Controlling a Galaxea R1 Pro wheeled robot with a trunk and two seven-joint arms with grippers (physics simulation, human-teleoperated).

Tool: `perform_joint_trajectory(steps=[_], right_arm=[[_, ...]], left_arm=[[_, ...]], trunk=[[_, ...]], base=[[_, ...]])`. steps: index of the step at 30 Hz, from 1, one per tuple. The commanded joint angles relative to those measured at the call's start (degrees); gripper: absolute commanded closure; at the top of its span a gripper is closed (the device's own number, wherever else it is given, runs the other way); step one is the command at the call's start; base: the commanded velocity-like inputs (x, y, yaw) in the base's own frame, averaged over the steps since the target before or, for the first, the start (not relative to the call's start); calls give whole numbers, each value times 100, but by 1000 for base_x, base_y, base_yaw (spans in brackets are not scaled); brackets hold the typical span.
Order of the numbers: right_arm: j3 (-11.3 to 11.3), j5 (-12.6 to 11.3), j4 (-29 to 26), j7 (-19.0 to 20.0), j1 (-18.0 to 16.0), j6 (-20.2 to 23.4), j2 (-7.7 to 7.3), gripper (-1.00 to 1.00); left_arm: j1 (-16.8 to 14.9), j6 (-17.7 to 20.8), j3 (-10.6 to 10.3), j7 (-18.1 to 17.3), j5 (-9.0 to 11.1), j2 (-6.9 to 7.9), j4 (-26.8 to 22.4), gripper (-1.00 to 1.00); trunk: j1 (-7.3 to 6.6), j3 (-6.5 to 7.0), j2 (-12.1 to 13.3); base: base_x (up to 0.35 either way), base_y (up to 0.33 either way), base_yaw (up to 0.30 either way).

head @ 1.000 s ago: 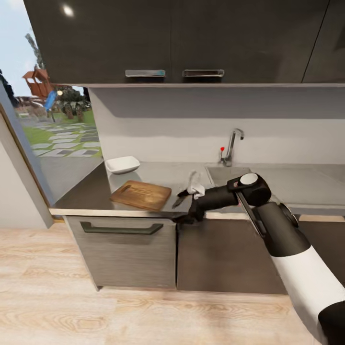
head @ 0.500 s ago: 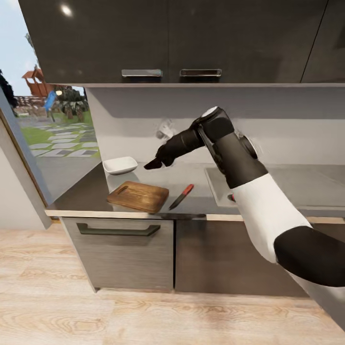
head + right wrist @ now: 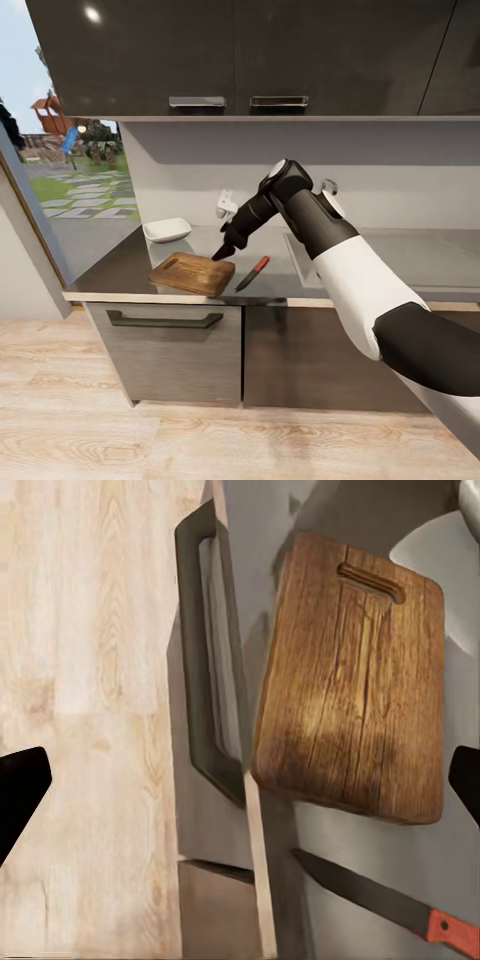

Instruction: In the kitchen, take the Vidalia onion out of the sink, dice it on the chopping board with the paring knife, put the diced onion into the bowl on the countertop, then place both the paring knife and the chopping board into the sink.

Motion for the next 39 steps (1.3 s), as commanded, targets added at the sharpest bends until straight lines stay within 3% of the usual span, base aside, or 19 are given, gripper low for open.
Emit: perform_joint_trajectory(steps=[1,10,17,22,29,39], right_arm=[[-3,41,-4,82,-5,45,2,-100],[-10,-15,-2,168,-5,42,2,-100],[-28,-731,-11,184,2,23,2,-100],[-16,-973,-11,185,3,20,2,-100],[-5,-1009,-4,182,-1,22,2,-100],[4,-1012,5,185,3,20,2,-100]], left_arm=[[-3,-17,-4,-1,35,0,5,-100],[-3,-19,-2,2,35,6,9,-100],[-3,-17,1,9,39,11,10,-100],[-3,-18,8,14,41,16,10,-100],[-3,-19,8,18,43,25,8,-100],[-3,-19,8,18,43,26,3,-100]], trunk=[[0,-6,-3],[0,-6,-3],[0,-6,-3],[0,-6,-3],[0,-6,-3],[0,-6,-3]], base=[[0,0,0],[16,2,0],[185,-63,0],[215,-203,0],[254,-95,0],[294,106,0]])
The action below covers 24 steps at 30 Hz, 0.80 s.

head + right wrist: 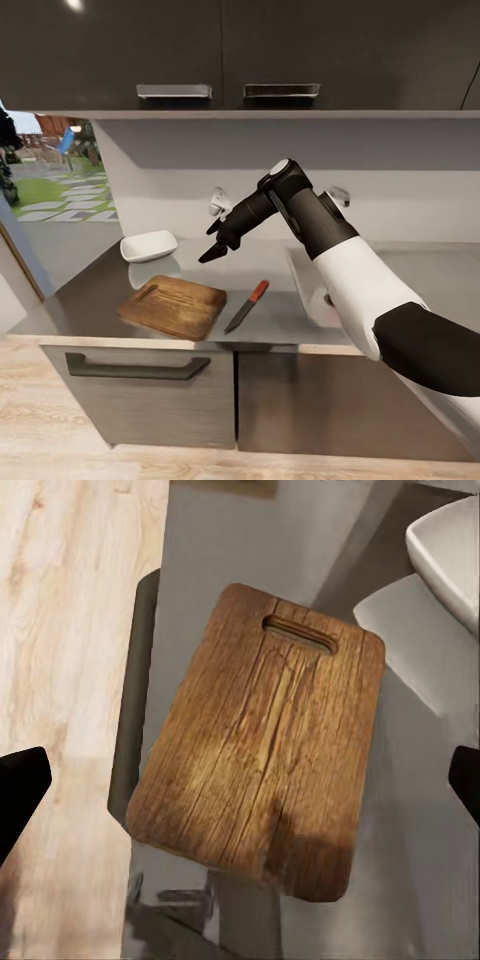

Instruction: In the kitchen, take the Vidalia onion out of the sink, dice it on the chopping board with the paring knife, put the diced onion into the bowl on the countertop, then place both the paring knife and the chopping board into the sink.

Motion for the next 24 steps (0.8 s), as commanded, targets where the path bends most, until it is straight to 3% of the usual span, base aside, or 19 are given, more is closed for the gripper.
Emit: perform_joint_trajectory(steps=[1,9,17,24], right_arm=[[-5,44,-3,39,-5,60,4,-100],[-2,44,14,32,4,52,4,-100],[3,44,220,26,4,-75,4,-100],[89,44,243,23,10,-168,4,-100]], left_arm=[[-3,-16,-8,0,39,0,6,-100],[-3,-16,-11,0,39,8,77,-100],[-3,-32,-33,-50,37,82,856,-100],[-3,-27,-42,-52,38,104,1207,-100]], trunk=[[3,-6,-3],[3,-6,-3],[3,-6,-3],[3,-6,-3]], base=[[292,153,0],[244,202,0],[85,127,0],[4,4,0]])
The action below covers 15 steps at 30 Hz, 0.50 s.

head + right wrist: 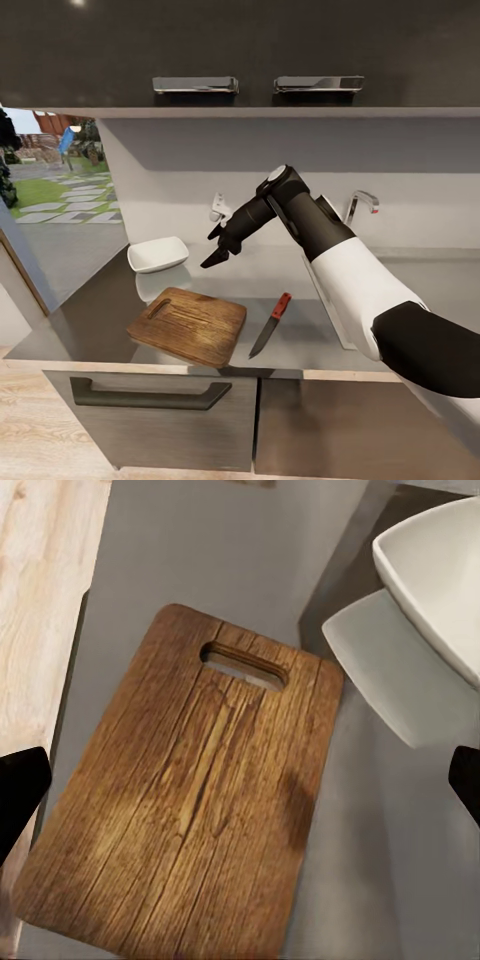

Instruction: In the kitchen, take the Vidalia onion out of the sink, dice it on the chopping board with the paring knife, put the diced onion into the bowl on the countertop, then place both the paring knife and the chopping board into the sink.

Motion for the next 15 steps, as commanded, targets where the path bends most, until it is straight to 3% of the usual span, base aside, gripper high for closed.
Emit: perform_joint_trajectory(steps=[1,6,15], right_arm=[[68,40,-4,37,-3,40,3,-100],[443,37,-4,34,6,2,3,-100],[509,32,-4,29,14,-3,3,-100]], left_arm=[[-3,-16,43,-3,-14,0,26,-100],[-3,-15,40,-3,-16,1,67,-100],[-3,7,29,48,-13,-31,96,-100]], trunk=[[0,-6,-3],[0,-6,-3],[0,-6,-3]], base=[[0,0,0],[0,0,0],[0,0,0]])
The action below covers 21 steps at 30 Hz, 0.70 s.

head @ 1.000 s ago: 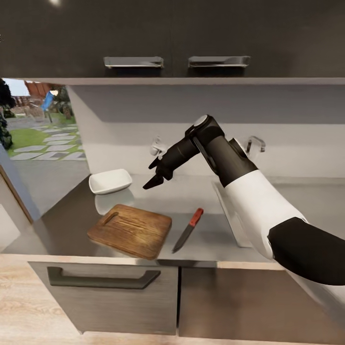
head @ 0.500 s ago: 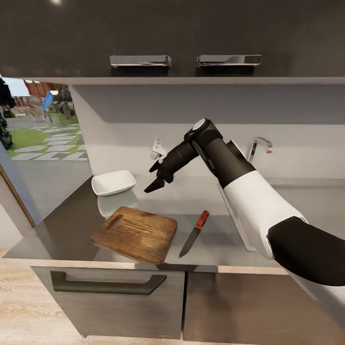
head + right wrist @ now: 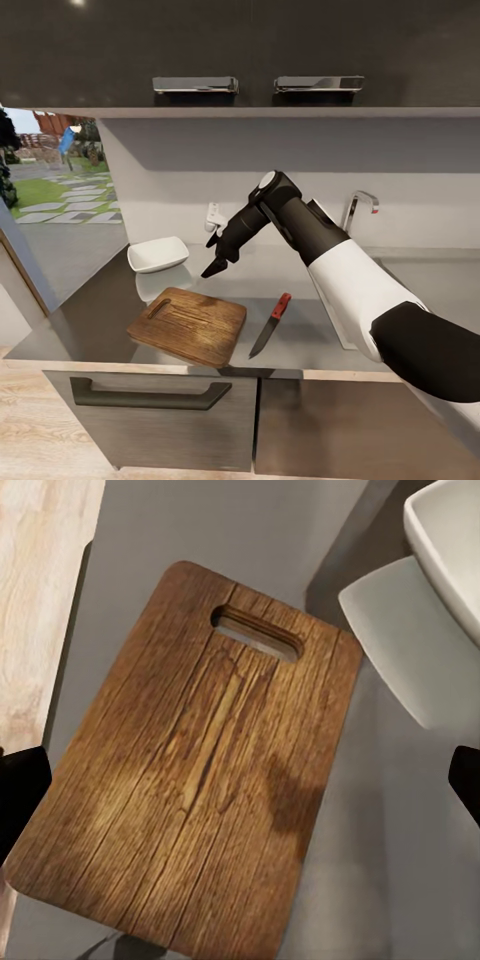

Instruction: In the kitchen, take the Vidalia onion out of the sink, dice it on the chopping board with the paring knife, put the diced onion into the bowl on the countertop, then place both the paring knife and the chopping board into the sink.

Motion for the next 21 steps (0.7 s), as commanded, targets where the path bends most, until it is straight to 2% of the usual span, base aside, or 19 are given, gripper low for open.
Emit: perform_joint_trajectory(steps=[1,3,11,21], right_arm=[[-3,38,-5,38,-2,60,2,-100],[-2,38,-5,42,9,58,2,-100],[-2,-103,-5,36,24,-70,2,-100],[32,-120,-5,11,39,-88,2,-100]], left_arm=[[-3,-16,43,3,-19,-5,8,-100],[-3,-14,44,-4,-23,-14,59,-100],[-3,-17,56,3,-25,-13,130,-100],[-3,-13,40,4,-26,-17,141,-100]], trunk=[[0,-6,-3],[0,-6,-3],[-176,124,318],[-396,218,719]], base=[[0,0,0],[0,0,0],[0,0,1],[0,0,57]])
